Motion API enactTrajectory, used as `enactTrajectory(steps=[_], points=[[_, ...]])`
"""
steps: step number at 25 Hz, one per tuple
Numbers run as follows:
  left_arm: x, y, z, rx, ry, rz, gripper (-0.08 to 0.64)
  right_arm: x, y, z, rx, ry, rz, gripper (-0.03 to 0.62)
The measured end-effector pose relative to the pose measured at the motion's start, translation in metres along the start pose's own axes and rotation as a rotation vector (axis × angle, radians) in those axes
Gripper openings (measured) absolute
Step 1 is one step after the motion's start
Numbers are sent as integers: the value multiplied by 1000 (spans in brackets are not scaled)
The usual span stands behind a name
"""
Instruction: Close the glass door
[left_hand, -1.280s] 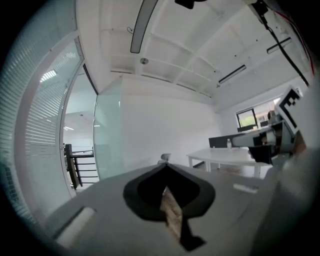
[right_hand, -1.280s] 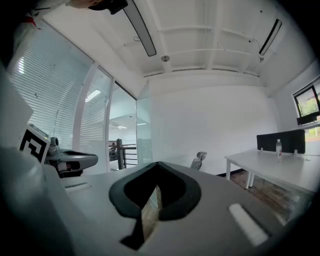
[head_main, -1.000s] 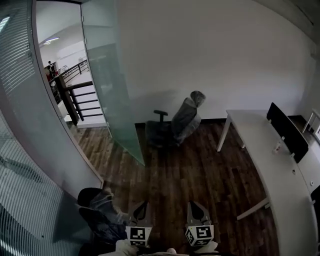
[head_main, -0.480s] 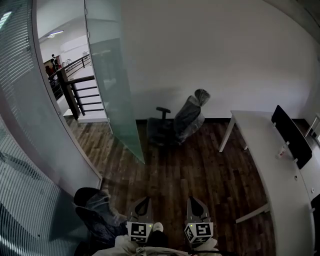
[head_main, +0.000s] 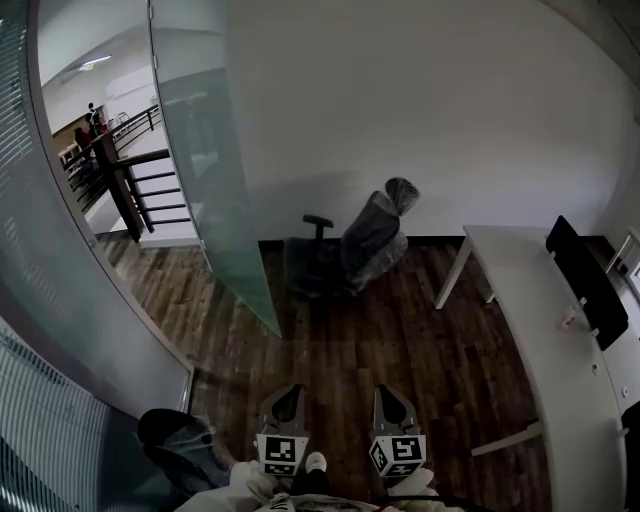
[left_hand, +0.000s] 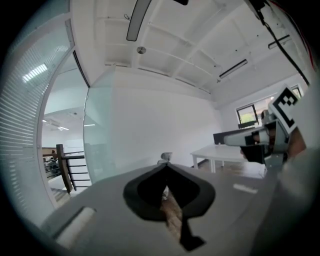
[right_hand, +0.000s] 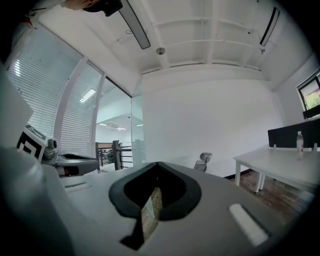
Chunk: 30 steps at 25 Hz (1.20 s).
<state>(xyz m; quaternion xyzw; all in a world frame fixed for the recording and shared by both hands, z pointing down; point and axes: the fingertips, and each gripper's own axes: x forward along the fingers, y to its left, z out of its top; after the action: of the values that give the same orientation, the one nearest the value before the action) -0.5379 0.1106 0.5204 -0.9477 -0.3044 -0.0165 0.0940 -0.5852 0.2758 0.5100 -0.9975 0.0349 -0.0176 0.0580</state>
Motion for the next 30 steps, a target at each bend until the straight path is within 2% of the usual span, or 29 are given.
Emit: enactTrajectory(steps=[6,12,21,30], points=[[71,50,1,-2,-15,28,2,80,-15,9,-12,-7,-15,6],[105,87,-5,4,-11,25,2,139,-17,10,-11,-10,-13,6],[132,120,-12,-7,1,41,2,182,-5,8,-12,6,11,5],[162,135,-3,-14,-19,52,2,218,-8,16,-39,12,24,6]])
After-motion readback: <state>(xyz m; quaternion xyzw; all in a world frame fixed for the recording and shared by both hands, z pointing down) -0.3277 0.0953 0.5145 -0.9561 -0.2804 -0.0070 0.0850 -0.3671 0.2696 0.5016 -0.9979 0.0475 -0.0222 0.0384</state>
